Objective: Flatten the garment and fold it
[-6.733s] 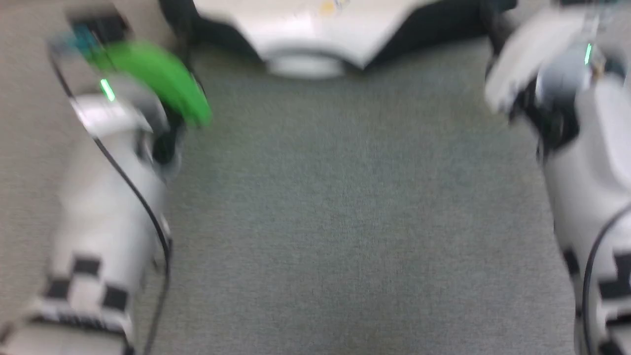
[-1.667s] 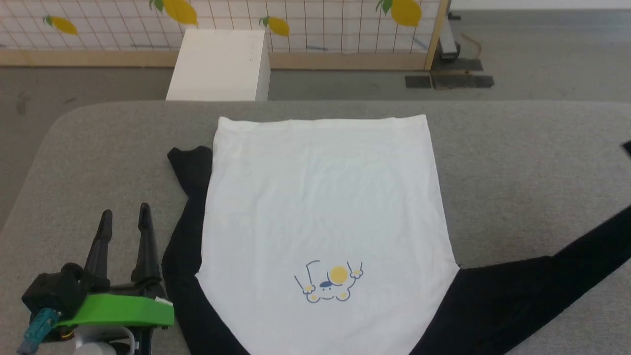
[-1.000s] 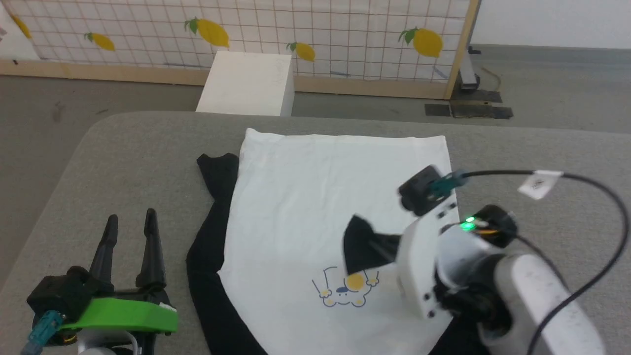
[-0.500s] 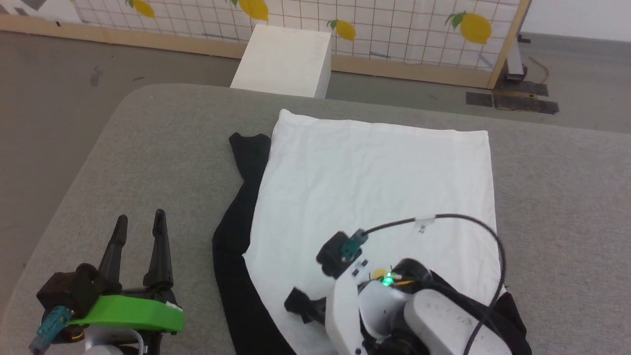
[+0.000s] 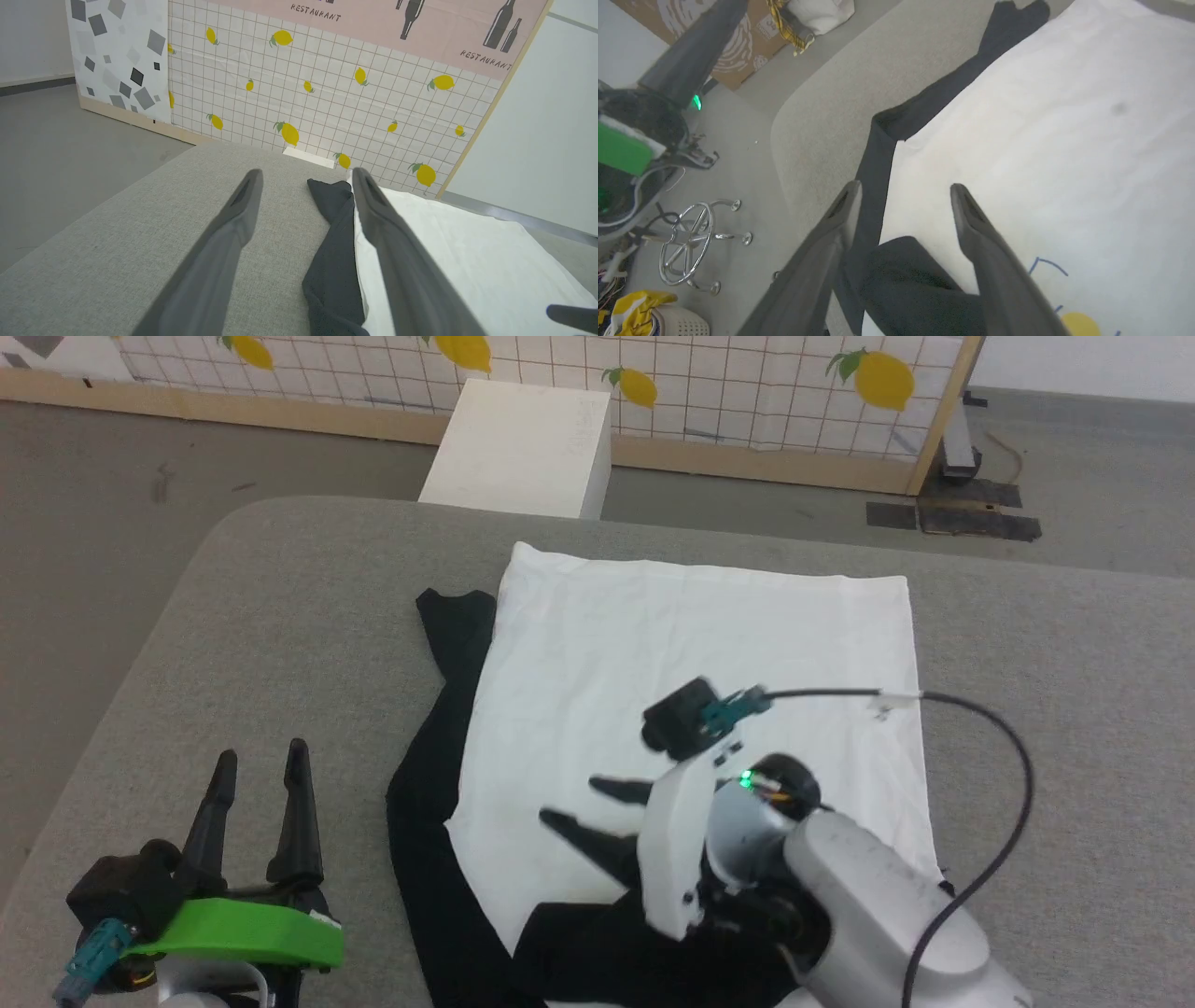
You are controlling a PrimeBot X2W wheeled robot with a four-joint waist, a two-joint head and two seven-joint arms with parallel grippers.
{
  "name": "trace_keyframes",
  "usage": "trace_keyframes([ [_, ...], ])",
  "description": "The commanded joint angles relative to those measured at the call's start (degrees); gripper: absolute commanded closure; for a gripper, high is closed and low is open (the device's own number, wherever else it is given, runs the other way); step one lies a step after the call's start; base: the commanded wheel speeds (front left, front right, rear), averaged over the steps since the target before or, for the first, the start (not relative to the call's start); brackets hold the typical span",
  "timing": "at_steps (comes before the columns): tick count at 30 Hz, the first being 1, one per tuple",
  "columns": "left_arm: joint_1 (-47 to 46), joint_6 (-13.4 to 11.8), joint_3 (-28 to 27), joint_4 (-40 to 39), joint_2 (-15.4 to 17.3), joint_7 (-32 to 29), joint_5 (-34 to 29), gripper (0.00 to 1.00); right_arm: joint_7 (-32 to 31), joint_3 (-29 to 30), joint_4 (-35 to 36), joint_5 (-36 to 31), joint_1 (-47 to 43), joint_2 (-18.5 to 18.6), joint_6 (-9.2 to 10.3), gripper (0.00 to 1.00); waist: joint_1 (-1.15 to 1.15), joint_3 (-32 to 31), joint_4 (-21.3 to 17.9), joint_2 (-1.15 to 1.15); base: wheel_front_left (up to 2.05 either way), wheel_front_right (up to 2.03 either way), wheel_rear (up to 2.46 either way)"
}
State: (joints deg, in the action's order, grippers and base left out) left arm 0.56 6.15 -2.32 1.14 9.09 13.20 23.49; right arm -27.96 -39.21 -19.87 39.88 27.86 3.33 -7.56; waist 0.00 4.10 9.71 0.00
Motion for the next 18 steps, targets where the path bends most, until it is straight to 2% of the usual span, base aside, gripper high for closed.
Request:
trace_keyframes([
  [1, 0.03, -0.32, -0.04, 0.02, 0.45, 0.09, 0.31, 0.0, 1.72, 2.38, 0.86, 0.4, 0.96, 0.39, 0.08, 0.0, 0.0, -0.63, -0.98, 0.0, 0.0, 0.0, 0.0],
  [6, 0.83, -0.81, -0.06, -0.15, 0.42, -0.06, 0.46, 0.0, 7.93, 16.29, 3.99, -1.82, 0.25, 2.02, 0.08, 0.0, 0.0, -1.52, -2.62, 0.0, 0.0, 0.0, 0.0],
  [8, 1.16, -1.08, -0.15, -0.31, 0.41, -0.13, 0.56, 0.0, 9.7, 23.51, 5.81, -3.91, -1.21, 2.61, 0.08, 0.0, 0.0, -1.84, -3.43, 0.0, 0.0, 0.0, 0.0],
  [14, 1.67, -1.59, -0.21, -0.6, 0.4, -0.58, 1.01, 0.0, 8.72, 41.05, 12.19, -9.51, -8.3, 2.2, 0.08, 0.0, 0.0, -1.97, -5.43, 0.0, 0.0, 0.0, 0.0],
  [18, 0.79, -1.37, 0.0, -0.41, 0.57, -1.54, 2.06, 0.0, 5.94, 47.7, 16.77, -12.52, -12.63, 0.84, 0.08, 0.0, 0.0, -0.94, -6.78, 0.0, 0.0, 0.0, 0.0],
])
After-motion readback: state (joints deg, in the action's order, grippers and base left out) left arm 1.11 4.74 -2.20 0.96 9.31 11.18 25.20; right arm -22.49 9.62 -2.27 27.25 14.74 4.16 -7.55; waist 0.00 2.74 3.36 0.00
